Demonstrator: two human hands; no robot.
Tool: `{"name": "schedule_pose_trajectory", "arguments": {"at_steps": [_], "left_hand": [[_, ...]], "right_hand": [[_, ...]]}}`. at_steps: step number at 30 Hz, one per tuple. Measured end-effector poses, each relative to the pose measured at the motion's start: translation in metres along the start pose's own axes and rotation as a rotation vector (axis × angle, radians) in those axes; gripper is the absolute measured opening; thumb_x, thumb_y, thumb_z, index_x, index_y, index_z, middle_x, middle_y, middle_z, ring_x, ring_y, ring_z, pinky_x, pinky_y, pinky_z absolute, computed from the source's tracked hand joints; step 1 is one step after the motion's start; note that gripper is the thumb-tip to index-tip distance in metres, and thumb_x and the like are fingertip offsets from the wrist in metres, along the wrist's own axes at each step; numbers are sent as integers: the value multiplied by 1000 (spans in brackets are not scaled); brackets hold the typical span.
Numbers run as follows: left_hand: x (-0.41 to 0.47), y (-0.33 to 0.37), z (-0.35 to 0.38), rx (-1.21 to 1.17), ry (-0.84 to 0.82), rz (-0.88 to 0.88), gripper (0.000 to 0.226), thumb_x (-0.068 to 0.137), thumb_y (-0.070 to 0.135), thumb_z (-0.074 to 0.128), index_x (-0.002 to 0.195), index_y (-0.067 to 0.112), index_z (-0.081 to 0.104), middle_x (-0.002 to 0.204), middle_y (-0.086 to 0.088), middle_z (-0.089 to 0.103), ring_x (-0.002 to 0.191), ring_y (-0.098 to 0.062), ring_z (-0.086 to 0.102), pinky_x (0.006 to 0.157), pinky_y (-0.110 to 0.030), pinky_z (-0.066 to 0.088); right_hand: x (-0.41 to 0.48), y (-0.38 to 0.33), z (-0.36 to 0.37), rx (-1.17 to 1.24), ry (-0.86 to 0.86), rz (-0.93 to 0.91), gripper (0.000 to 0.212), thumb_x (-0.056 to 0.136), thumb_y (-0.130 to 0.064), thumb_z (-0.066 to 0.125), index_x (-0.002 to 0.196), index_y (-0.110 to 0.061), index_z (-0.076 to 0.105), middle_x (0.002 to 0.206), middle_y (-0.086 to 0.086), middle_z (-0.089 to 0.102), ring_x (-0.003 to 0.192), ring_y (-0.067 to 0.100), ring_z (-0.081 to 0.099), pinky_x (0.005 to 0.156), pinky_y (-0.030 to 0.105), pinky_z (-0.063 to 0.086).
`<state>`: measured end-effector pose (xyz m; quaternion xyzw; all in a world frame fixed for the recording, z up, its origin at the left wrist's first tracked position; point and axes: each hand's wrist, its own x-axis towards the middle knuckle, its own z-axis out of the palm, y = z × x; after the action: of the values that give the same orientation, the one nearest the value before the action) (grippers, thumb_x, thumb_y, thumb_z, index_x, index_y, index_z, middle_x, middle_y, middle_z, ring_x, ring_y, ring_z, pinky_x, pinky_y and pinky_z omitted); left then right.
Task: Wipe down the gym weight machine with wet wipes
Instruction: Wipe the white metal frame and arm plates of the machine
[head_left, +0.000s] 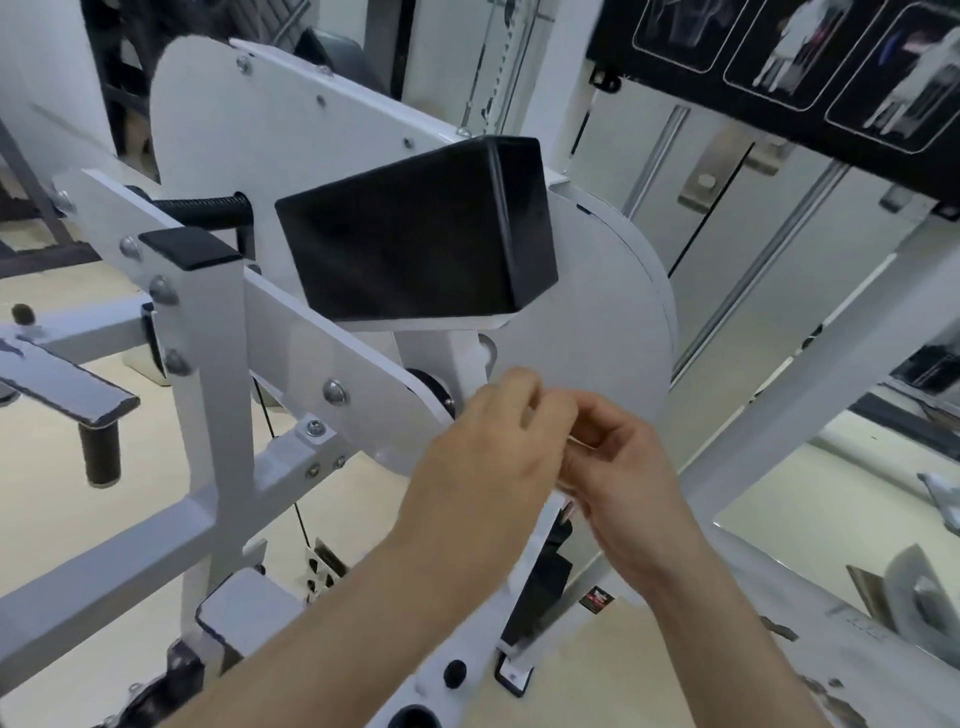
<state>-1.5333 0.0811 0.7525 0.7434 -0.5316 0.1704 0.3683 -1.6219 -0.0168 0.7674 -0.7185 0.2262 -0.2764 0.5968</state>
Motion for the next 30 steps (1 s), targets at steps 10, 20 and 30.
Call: {"name": "schedule_pose_trajectory", "arguments": {"at_steps": [10, 20, 30], "left_hand": [[1, 22, 67, 319, -347, -47, 42, 78, 12, 40, 105, 6, 71, 113, -17, 64, 103, -29, 61, 79, -37, 54], [-10, 19, 81, -9, -289, -222, 73, 63, 12, 71, 132, -2, 53, 142, -22, 47, 127, -32, 46, 107, -32, 39], [-25, 23, 86, -323, -37, -391, 70, 80, 0, 47, 147, 10, 30, 156, -8, 23, 147, -20, 18, 118, -36, 26]], "right_hand": [[57, 59, -71, -1739, 20, -1197, 28, 96, -10, 55, 118, 3, 66, 140, 17, 55, 127, 34, 53, 100, 42, 45], [67, 21, -68, -2079, 97, -1067, 56, 100, -22, 31, 148, 8, 28, 156, 24, 25, 147, 38, 19, 120, 47, 20], [65, 66, -48, -2084, -445, -1081, 49, 92, -23, 33, 124, -6, 66, 134, 12, 60, 136, 30, 45, 115, 42, 23]]}}
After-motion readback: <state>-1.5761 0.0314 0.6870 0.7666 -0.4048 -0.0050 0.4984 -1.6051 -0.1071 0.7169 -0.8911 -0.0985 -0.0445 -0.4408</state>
